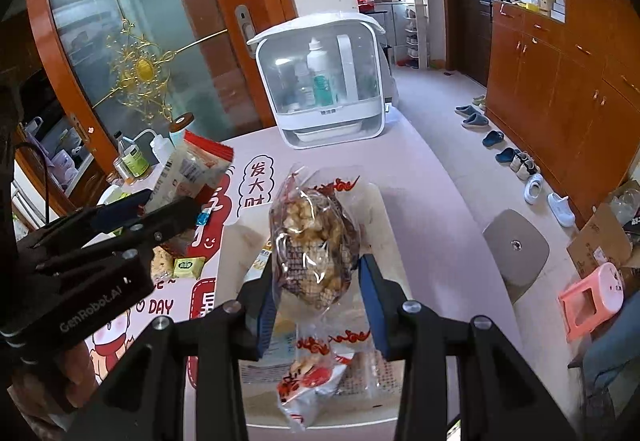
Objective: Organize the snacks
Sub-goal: 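Carry the nut bag and LIPO pack over the white tray and release both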
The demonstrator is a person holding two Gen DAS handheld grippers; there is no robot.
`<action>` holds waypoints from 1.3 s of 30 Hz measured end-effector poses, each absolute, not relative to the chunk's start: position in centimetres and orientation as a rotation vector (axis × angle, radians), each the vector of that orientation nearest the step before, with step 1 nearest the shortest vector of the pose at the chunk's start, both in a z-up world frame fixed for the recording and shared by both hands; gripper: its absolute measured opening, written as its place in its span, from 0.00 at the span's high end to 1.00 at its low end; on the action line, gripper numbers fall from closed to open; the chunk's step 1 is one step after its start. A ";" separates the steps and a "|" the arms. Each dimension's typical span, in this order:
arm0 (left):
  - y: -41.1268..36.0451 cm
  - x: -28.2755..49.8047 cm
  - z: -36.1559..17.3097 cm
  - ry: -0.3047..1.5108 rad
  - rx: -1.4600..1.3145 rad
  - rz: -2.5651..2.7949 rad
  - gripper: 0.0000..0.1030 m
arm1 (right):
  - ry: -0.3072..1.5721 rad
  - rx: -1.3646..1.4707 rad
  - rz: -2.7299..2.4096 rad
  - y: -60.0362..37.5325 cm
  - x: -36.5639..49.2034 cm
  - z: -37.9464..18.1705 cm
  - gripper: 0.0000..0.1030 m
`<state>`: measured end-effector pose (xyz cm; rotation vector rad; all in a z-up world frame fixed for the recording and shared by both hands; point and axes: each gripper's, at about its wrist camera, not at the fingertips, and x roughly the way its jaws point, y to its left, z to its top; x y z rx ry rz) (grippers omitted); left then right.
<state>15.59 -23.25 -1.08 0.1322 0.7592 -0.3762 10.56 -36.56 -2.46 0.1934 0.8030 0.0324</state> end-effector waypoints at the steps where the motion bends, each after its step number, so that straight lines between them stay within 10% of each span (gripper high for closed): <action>1: -23.7 15.8 -1.2 0.760 0.139 -0.372 0.53 | 0.803 0.191 0.036 -36.8 10.6 -2.5 0.62; 17: -26.6 16.4 -2.7 0.800 0.213 -0.348 0.51 | 0.862 0.188 0.079 -38.0 11.9 -4.7 0.61; 25: -25.6 16.1 -2.9 0.783 0.267 -0.282 0.09 | 0.896 0.252 0.082 -38.8 11.8 -5.6 0.56; 39: -21.3 14.2 -3.2 0.826 0.245 -0.245 0.08 | 0.907 0.256 0.095 -36.5 10.1 -5.6 0.51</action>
